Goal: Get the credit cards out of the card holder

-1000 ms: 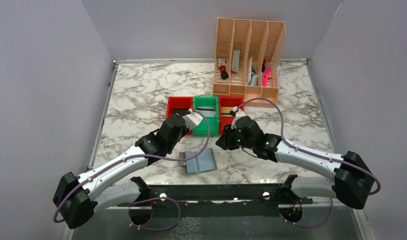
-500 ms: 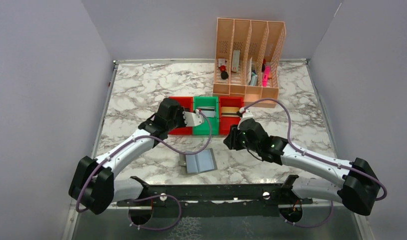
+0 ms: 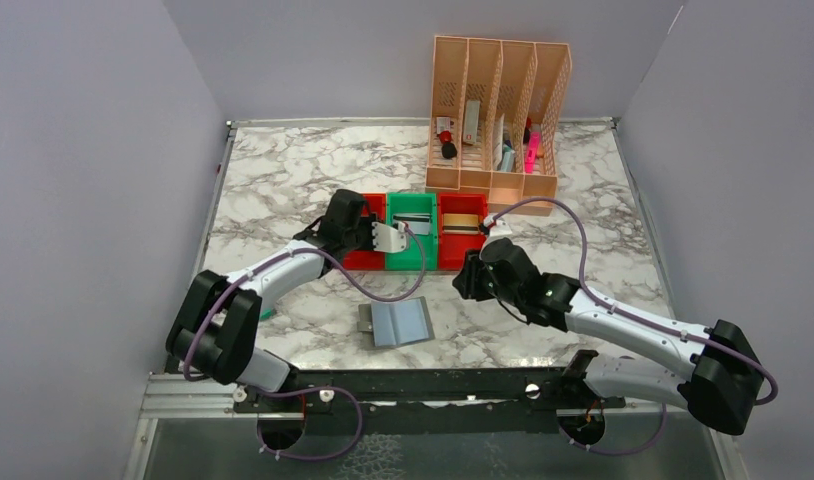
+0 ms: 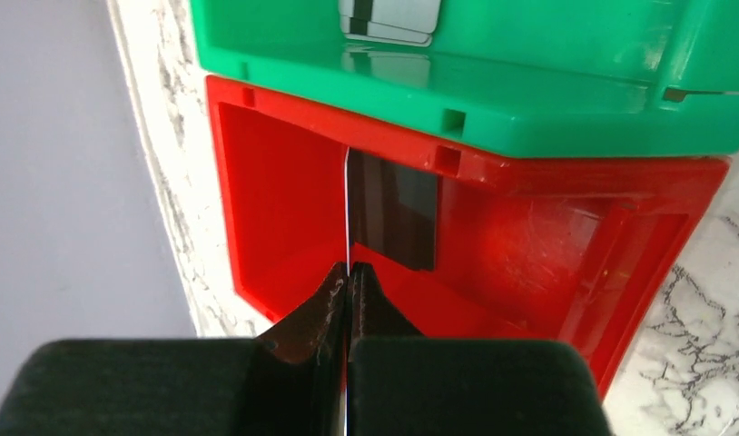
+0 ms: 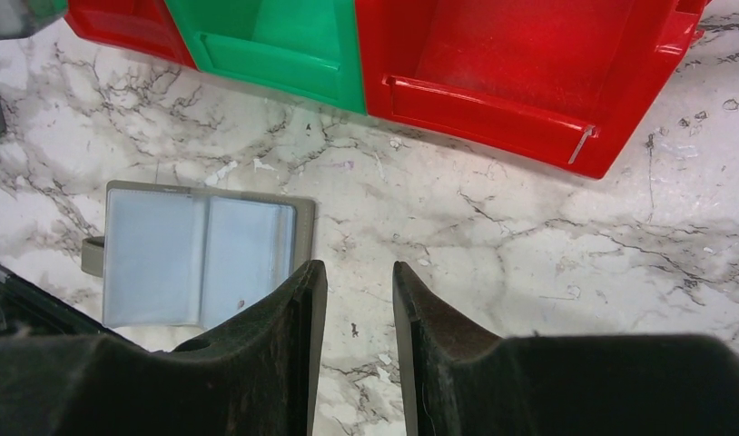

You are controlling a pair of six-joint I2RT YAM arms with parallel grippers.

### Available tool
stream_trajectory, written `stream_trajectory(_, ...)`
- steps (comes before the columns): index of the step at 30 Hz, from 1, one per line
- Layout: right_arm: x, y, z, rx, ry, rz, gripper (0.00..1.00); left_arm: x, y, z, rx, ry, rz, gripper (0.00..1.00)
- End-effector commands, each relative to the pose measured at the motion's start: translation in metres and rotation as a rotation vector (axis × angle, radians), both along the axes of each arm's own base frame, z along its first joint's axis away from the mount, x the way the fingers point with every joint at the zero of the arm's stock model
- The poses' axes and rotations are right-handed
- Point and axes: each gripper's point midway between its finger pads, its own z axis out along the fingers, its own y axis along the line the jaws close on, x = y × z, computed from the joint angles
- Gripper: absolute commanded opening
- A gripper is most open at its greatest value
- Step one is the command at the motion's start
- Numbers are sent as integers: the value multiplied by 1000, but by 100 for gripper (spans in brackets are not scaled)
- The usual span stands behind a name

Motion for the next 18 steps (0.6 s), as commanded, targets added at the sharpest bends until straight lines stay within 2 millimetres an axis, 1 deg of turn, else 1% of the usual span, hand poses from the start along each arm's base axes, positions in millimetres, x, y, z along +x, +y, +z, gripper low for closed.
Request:
stream_trajectory(1,0,-8,-7,-33,2,-29,38,12,-13,0,-22,-18,-59,0)
stream_trajectory(3,0,-9,-8,-35,5,-29,39,14,-10,-8,0,-12,-59,0)
stream_trajectory(7,-1,-9,-9,-36,6,-26,39,21,-9,-11,2,-26,-46,0)
stream_trajectory(13,0,-9,-13,-56,10,-21,39,31,-1,-21,35,-19,-16,0)
stream_trajectory(18,1,-7,-16,-64,17,-17,40,33,-3,-34,44,29,-16,0)
